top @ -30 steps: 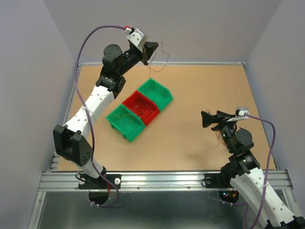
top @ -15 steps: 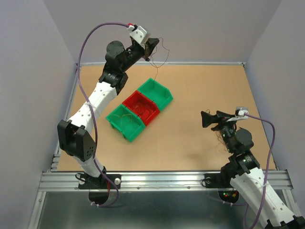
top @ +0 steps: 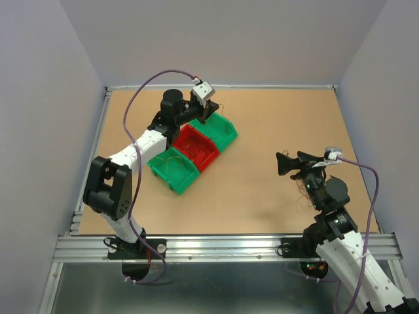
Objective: Untangle the cables
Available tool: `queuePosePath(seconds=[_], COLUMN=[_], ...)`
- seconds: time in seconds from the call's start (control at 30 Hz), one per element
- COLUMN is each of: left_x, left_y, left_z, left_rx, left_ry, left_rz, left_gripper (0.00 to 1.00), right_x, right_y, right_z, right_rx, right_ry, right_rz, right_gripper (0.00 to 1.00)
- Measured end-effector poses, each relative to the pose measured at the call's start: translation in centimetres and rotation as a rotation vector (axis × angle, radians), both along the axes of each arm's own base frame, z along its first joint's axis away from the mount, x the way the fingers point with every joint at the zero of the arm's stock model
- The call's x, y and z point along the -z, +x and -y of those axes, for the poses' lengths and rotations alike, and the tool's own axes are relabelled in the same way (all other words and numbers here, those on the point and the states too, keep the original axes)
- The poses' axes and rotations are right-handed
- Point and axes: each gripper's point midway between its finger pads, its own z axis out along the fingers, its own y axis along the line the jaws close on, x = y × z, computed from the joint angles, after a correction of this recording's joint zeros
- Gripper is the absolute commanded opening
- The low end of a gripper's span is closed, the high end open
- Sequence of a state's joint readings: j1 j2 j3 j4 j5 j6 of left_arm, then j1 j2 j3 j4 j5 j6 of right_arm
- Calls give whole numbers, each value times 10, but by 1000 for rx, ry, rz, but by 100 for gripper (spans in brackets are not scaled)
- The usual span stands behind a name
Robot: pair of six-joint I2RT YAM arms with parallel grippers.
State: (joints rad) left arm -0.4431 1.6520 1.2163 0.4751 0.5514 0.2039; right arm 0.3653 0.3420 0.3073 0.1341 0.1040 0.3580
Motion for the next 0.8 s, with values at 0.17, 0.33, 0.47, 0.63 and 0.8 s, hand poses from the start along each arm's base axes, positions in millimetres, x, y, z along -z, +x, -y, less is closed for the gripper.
queuePosePath(seconds=[0.17, 0.33, 0.47, 0.63, 0.8], left_x=[5, 8, 9, 25, 66], left_y=[-8, -12, -18, -10, 10], left_z=[4, 8, 14, 20, 13], left_rx=[43, 65, 86, 83, 34], left_ry=[-4, -7, -19, -11, 50], left_rz=[-8, -17, -38, -75, -129], left_gripper=[0, 0, 0, 0, 0], right_x=[0, 0, 0, 0, -1], right_y=[0, 0, -1, -1, -1], right_z=[-1, -1, -2, -2, -3], right_rx=[-7, -8, -10, -12, -16], right_ry=[0, -1, 0, 0, 0], right_rz=[0, 0, 0, 1, 3], right_gripper=[100, 100, 100, 100, 100])
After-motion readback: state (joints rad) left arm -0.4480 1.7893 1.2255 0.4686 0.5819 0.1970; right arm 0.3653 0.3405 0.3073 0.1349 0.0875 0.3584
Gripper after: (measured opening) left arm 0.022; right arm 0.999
